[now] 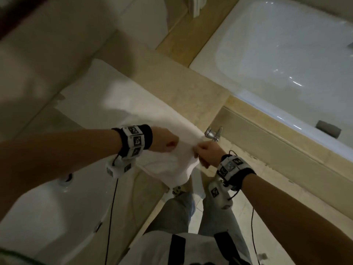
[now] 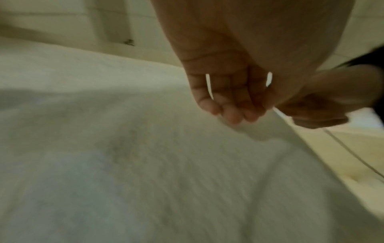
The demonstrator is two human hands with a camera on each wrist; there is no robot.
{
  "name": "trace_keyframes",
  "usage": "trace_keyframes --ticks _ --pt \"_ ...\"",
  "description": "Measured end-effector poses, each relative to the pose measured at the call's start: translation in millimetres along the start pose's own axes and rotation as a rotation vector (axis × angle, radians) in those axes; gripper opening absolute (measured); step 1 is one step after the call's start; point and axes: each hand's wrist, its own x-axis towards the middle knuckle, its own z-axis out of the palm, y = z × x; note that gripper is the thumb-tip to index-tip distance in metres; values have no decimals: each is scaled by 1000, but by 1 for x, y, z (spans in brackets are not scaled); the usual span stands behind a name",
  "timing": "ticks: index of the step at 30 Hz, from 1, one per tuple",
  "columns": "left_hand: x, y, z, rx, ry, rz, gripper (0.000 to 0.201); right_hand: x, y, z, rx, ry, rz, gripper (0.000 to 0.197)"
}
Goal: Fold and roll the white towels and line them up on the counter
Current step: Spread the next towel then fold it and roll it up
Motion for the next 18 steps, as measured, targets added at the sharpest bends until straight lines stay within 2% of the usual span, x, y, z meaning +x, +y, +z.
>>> trace_keyframes --ticks 2,4,8,9,12,14,16,18 --pt "1 -34 -14 -118 133 -162 20 10 -30 -15 61 113 -43 36" --pt "-2 -67 -26 -230 244 -311 23 26 -60 -23 100 165 -101 31" --pt "-16 -115 -29 -522 418 -624 20 64 -114 -19 238 155 -144 23" --pt "-18 -125 -28 -640 469 -692 19 73 -127 -15 246 126 -141 22" --pt "-24 -153 -22 -1185 678 -843 24 102 -163 -1 236 48 -152 19" --pt "-35 -174 -15 -1441 821 -953 30 126 -187 10 177 14 -169 9" --pt "-52 -195 -6 -1530 938 -1079 27 152 -213 23 145 -17 -168 7" --pt "-70 -213 6 -1491 1029 -1254 26 180 -243 36 -44 0 -272 8"
